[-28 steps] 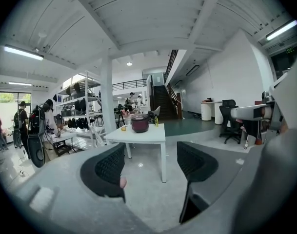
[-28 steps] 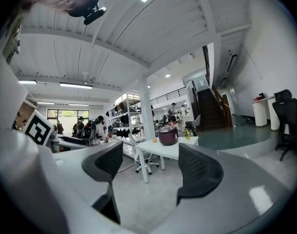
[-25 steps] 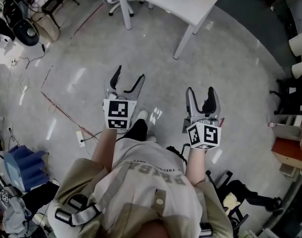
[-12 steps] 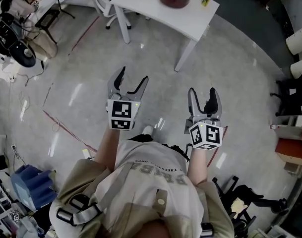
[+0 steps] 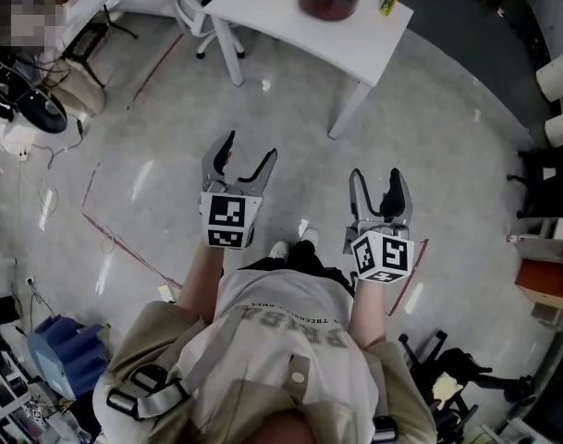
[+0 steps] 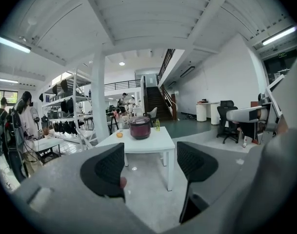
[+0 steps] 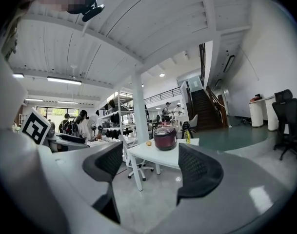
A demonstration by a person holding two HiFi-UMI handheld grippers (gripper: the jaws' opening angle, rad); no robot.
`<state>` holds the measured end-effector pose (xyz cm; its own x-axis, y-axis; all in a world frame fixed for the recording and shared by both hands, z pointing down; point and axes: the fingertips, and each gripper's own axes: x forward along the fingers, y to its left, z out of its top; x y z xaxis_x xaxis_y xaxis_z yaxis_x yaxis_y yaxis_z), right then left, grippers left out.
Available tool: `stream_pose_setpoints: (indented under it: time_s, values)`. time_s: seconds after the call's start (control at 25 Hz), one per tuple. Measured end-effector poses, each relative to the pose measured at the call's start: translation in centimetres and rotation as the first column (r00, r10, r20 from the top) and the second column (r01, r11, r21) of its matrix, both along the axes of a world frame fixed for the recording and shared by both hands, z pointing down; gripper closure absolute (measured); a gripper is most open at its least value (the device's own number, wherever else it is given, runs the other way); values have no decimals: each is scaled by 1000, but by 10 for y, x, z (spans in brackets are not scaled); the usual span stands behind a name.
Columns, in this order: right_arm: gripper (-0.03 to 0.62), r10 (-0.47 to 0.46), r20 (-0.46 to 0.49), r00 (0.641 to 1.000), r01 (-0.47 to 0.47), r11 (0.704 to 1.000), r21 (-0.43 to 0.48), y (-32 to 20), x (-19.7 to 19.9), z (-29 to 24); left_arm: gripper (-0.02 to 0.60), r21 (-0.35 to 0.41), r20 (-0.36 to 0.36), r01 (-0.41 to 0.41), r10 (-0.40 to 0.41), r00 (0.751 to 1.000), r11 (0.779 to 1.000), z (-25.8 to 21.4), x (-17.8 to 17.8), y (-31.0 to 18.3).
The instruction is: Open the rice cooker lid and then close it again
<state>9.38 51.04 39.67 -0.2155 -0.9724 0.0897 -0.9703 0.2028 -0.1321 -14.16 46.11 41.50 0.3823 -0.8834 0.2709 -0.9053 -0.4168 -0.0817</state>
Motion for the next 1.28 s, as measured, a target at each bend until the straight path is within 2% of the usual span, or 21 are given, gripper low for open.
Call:
stream_pose_setpoints:
  time_s: [0.36, 0.76, 1.08, 1.28]
  values:
    - [255, -18, 11, 1000, 18, 1000, -22, -59, 33, 15, 231, -31, 20, 23, -22, 1000, 999, 17, 28, -51]
    - [255, -62, -7, 998, 62, 998, 19, -154, 84, -6, 231, -21, 20, 48, -47, 999, 999, 9, 81, -136]
    - [255, -144, -2, 990, 144, 989, 12, -204, 110, -7, 230, -39, 51, 106, -104, 993, 994, 12, 106, -172]
    - [255, -167, 14, 986, 167, 986, 9, -227, 119, -3, 230, -63, 72, 115, -110, 991, 991, 20, 117, -186]
